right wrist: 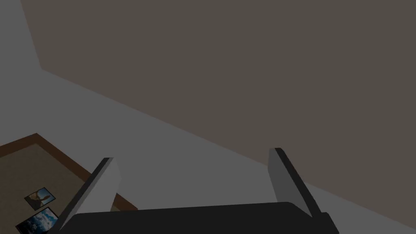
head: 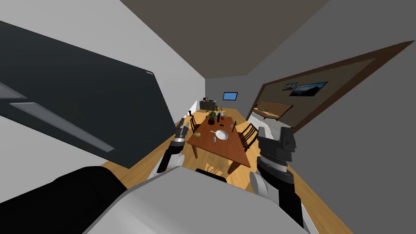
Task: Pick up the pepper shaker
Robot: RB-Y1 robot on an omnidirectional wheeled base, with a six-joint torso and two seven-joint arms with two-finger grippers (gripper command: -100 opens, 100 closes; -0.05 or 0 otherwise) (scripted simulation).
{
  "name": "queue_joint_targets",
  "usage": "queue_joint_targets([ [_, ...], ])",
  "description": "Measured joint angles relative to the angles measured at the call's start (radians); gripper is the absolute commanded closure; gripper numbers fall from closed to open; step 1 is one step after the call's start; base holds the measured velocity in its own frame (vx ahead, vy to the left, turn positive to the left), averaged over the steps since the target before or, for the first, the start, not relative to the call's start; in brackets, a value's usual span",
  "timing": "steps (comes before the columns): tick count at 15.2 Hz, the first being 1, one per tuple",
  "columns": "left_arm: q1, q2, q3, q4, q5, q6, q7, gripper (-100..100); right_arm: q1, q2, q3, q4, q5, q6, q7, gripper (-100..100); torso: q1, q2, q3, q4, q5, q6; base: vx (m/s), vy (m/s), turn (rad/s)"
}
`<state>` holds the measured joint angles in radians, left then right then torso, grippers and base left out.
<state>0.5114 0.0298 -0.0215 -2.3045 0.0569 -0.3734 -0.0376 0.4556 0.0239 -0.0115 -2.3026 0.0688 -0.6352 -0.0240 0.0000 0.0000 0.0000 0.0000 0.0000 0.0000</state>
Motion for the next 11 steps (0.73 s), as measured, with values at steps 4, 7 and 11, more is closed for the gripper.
queue_joint_targets([
  [4,0.006,0.072,0.021,0.058,0.016,0.037,-0.006,-100,0.0,0.0,0.0,0.0,0.0,0.0,0.0,0,-0.005,0.002,0.001,0.0,-0.001,0.001,-0.024,-0.078,-0.219],
  [7,0.001,0.107,0.036,0.098,0.028,0.091,-0.015,-100,0.0,0.0,0.0,0.0,0.0,0.0,0.0,0,-0.007,0.002,0.001,0.0,-0.001,0.001,-0.022,-0.111,-0.302],
  [11,0.012,0.165,0.074,0.175,0.057,0.154,-0.018,-100,0.0,0.0,0.0,0.0,0.0,0.0,0.0,0,-0.007,0.002,0.001,0.0,-0.002,0.0,-0.013,-0.105,-0.22],
])
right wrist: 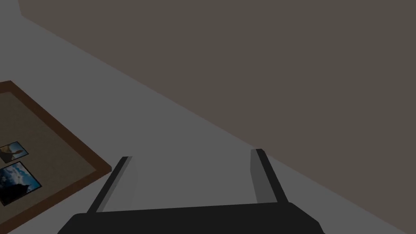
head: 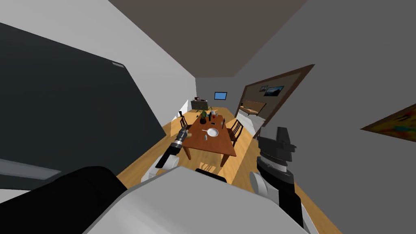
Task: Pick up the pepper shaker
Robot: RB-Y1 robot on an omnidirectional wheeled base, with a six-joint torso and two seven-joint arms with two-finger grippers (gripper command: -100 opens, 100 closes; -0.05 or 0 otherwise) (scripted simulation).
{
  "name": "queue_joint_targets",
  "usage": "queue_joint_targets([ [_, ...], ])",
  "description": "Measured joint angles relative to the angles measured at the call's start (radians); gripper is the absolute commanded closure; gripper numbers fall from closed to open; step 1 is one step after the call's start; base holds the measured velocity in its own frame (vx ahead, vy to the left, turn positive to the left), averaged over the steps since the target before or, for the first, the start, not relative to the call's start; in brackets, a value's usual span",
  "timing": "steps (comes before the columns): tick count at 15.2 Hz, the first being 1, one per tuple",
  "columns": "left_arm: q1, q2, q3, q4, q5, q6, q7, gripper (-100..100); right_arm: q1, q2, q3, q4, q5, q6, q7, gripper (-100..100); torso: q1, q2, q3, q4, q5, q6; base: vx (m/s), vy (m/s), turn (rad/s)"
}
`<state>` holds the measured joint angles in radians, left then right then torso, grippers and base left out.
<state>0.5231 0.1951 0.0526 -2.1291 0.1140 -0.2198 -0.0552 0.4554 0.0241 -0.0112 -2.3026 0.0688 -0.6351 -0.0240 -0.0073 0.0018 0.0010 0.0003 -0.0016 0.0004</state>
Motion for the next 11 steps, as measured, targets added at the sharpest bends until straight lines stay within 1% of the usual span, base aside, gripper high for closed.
queue_joint_targets([
  [2,-0.006,0.009,0.008,0.033,0.005,0.039,-0.011,-100,0.0,0.0,0.0,0.0,0.0,0.0,0.0,0,0.0,0.0,0.0,0.0,0.0,0.0,-0.011,-0.101,-0.231],
  [4,0.015,0.038,0.028,0.049,0.022,0.076,-0.009,-100,0.0,0.0,0.0,0.0,0.0,0.0,0.0,0,0.0,0.0,0.0,0.0,0.0,0.0,-0.007,-0.098,-0.243],
  [5,0.019,0.051,0.037,0.074,0.03,0.084,-0.009,-100,0.0,0.0,0.0,0.0,0.0,0.0,0.0,0,0.0,0.0,0.0,0.0,0.0,0.0,-0.005,-0.096,-0.232],
  [7,0.017,0.063,0.049,0.11,0.038,0.117,-0.017,-100,0.0,0.0,0.0,0.0,0.0,0.0,0.0,0,0.0,0.0,0.0,0.0,0.0,0.0,0.0,-0.105,-0.24],
  [9,0.019,0.084,0.064,0.166,0.051,0.139,-0.021,-100,0.0,0.0,0.0,0.0,0.0,0.0,0.0,0,-0.001,0.0,0.0,0.0,0.0,0.001,0.012,-0.115,-0.323],
  [10,0.019,0.09,0.071,0.182,0.056,0.155,-0.024,-100,0.0,0.0,0.0,0.0,0.0,0.0,0.0,0,-0.001,-0.001,0.0,0.0,0.0,0.0,0.011,-0.068,-0.044],
  [11,0.018,0.094,0.076,0.186,0.059,0.174,-0.026,-100,0.0,0.0,0.0,0.0,0.0,0.0,0.0,0,0.001,-0.001,0.0,0.0,0.0,-0.001,0.012,-0.073,-0.198],
])
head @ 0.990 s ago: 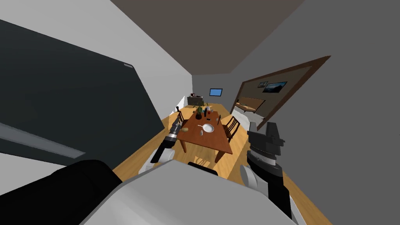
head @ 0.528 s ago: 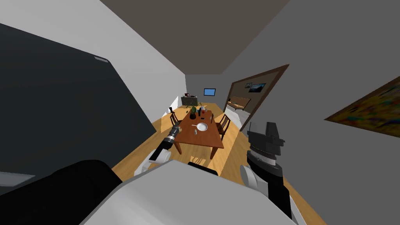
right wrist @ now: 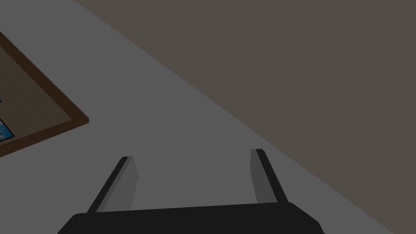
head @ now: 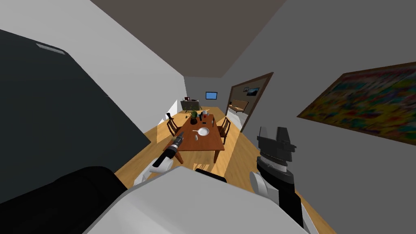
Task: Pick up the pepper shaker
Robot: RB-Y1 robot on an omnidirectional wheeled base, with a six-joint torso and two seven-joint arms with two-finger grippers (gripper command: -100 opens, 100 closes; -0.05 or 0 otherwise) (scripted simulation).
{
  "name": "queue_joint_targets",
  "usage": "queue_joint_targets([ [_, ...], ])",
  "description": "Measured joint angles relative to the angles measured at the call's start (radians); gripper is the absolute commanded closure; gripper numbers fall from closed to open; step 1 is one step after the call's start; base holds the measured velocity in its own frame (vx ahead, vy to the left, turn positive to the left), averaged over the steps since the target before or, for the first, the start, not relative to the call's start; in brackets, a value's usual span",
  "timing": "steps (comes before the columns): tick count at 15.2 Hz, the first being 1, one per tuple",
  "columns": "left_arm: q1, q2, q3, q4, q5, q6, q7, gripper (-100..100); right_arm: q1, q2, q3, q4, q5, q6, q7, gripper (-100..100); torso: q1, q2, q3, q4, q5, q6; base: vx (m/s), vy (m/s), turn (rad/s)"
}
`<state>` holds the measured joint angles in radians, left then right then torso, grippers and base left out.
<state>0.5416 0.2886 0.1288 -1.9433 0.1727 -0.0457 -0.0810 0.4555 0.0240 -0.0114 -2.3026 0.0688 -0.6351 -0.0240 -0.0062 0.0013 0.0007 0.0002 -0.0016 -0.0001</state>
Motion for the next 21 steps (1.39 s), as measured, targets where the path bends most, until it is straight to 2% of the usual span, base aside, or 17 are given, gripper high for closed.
queue_joint_targets([
  [4,0.001,0.04,0.036,0.073,0.028,0.075,-0.005,-100,0.0,0.0,0.0,0.0,0.0,0.0,0.0,0,-0.001,0.0,0.0,0.0,0.0,0.001,0.016,-0.101,-0.293],
  [5,-0.001,0.06,0.046,0.109,0.04,0.089,-0.004,-100,0.0,0.0,0.0,0.0,0.0,0.0,0.0,0,-0.002,0.0,0.0,0.0,0.0,0.001,0.031,-0.12,-0.219],
  [7,0.011,0.062,0.057,0.127,0.045,0.121,-0.01,-100,0.0,0.0,0.0,0.0,0.0,0.0,0.0,0,-0.001,0.0,0.0,0.0,0.0,0.0,0.027,-0.08,-0.161],
  [10,0.015,0.092,0.082,0.19,0.067,0.171,-0.016,-100,0.0,0.0,0.0,0.0,0.0,0.0,0.0,0,0.0,-0.001,0.0,0.0,0.0,0.001,0.035,-0.09,-0.305],
  [12,0.021,0.096,0.104,0.204,0.074,0.227,-0.024,-100,0.0,0.0,0.0,0.0,0.0,0.0,0.0,0,-0.001,-0.001,0.0,0.0,0.0,0.001,0.042,-0.106,-0.292],
  [14,0.018,0.117,0.114,0.255,0.089,0.252,-0.027,-100,0.0,0.0,0.0,0.0,0.0,0.0,0.0,0,0.0,-0.001,-0.001,0.0,0.0,0.0,0.043,-0.074,-0.172],
  [16,0.016,0.121,0.13,0.295,0.094,0.287,-0.033,-100,0.0,0.0,0.0,0.0,0.0,0.0,0.0,0,0.0,0.0,0.0,0.0,0.0,0.001,0.045,-0.093,-0.279],
  [18,0.028,0.144,0.147,0.337,0.114,0.322,-0.037,-100,0.0,0.0,0.0,0.0,0.0,0.0,0.0,0,-0.001,-0.001,-0.001,0.0,0.0,0.0,0.049,-0.083,-0.193],
  [21,0.037,0.155,0.173,0.36,0.124,0.385,-0.04,-100,0.0,0.0,0.0,0.0,0.0,0.0,0.0,0,0.001,-0.001,0.0,0.0,0.0,0.001,0.044,-0.058,-0.213],
])
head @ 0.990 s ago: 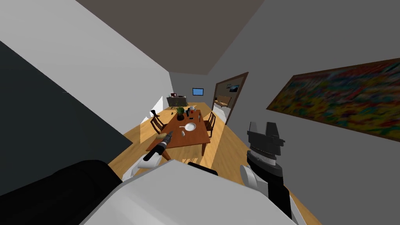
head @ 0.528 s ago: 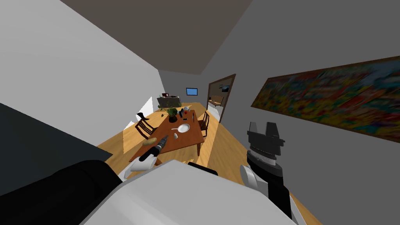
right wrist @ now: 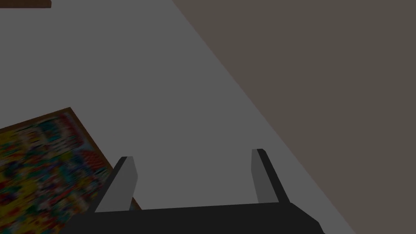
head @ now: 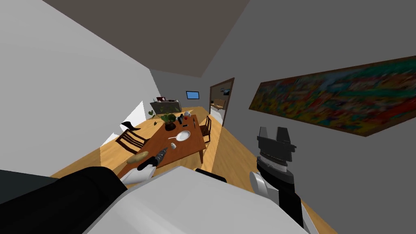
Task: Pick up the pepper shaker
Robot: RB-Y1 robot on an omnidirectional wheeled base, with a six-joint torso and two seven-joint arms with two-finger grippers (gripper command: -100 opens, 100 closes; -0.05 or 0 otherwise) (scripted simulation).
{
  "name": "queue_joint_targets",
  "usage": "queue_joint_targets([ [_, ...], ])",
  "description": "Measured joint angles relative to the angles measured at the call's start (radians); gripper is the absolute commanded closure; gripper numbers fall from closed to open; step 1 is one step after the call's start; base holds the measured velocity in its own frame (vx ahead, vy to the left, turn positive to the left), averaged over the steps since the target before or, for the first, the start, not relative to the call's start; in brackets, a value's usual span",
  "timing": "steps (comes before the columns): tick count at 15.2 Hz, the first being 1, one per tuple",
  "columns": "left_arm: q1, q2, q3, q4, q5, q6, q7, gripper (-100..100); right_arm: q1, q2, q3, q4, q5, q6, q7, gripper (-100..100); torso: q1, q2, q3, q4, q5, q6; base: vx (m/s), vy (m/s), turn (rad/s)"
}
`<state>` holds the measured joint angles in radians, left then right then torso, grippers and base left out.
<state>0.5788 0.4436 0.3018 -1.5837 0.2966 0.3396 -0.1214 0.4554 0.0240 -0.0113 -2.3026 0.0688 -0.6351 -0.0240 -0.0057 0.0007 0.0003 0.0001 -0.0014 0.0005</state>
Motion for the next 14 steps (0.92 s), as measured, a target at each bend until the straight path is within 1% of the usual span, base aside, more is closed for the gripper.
queue_joint_targets([
  [1,-0.002,0.008,0.002,0.016,0.006,0.01,-0.001,-100,0.0,0.0,0.0,0.0,0.0,0.0,0.0,0,0.001,0.001,0.0,0.0,0.0,-0.001,0.052,-0.054,-0.232],
  [2,-0.008,0.013,0.008,0.045,0.01,0.02,-0.004,-100,0.0,0.0,0.0,0.0,0.0,0.0,0.0,0,0.001,0.0,0.0,0.0,0.0,0.0,0.059,-0.052,-0.247],
  [4,-0.007,0.03,0.022,0.099,0.025,0.043,-0.01,-100,0.0,0.0,0.0,0.0,0.0,0.0,0.0,0,0.001,-0.001,0.0,0.0,0.0,0.0,0.077,-0.069,-0.286],
  [5,-0.009,0.034,0.029,0.127,0.03,0.056,-0.013,-100,0.0,0.0,0.0,0.0,0.0,0.0,0.0,0,0.0,-0.001,-0.001,0.0,0.0,0.0,0.053,-0.054,-0.122],
  [6,-0.007,0.037,0.035,0.131,0.032,0.073,-0.014,-100,0.0,0.0,0.0,0.0,0.0,0.0,0.0,0,0.001,-0.001,0.0,0.0,0.0,-0.001,0.064,-0.06,-0.232],
  [7,-0.011,0.052,0.04,0.164,0.045,0.085,-0.016,-100,0.0,0.0,0.0,0.0,0.0,0.0,0.0,0,0.001,-0.001,0.0,0.0,0.0,0.0,0.065,-0.056,-0.273],
  [8,-0.001,0.06,0.049,0.171,0.054,0.103,-0.018,-100,0.0,0.0,0.0,0.0,0.0,0.0,0.0,0,0.001,-0.001,0.0,0.0,0.0,0.0,0.04,-0.033,-0.088],
  [9,0.0,0.062,0.054,0.175,0.055,0.118,-0.018,-100,0.0,0.0,0.0,0.0,0.0,0.0,0.0,0,0.001,0.0,0.0,0.0,0.0,-0.001,0.056,-0.045,-0.186],
  [11,0.015,0.074,0.07,0.195,0.07,0.154,-0.021,-100,0.0,0.0,0.0,0.0,0.0,0.0,0.0,0,0.001,0.0,0.0,0.0,0.0,0.0,0.064,-0.047,-0.281],
  [12,0.012,0.075,0.08,0.216,0.07,0.172,-0.023,-100,0.0,0.0,0.0,0.0,0.0,0.0,0.0,0,0.001,0.0,0.0,0.0,0.0,0.0,0.074,-0.049,-0.264],
  [13,0.005,0.082,0.085,0.248,0.076,0.185,-0.026,-100,0.0,0.0,0.0,0.0,0.0,0.0,0.0,0,0.001,-0.001,0.0,0.0,0.0,0.0,0.088,-0.044,-0.291],
  [14,0.009,0.093,0.096,0.266,0.085,0.206,-0.029,-100,0.0,0.0,0.0,0.0,0.0,0.0,0.0,0,0.001,-0.002,-0.001,0.0,0.0,0.0,0.089,-0.035,-0.22],
])
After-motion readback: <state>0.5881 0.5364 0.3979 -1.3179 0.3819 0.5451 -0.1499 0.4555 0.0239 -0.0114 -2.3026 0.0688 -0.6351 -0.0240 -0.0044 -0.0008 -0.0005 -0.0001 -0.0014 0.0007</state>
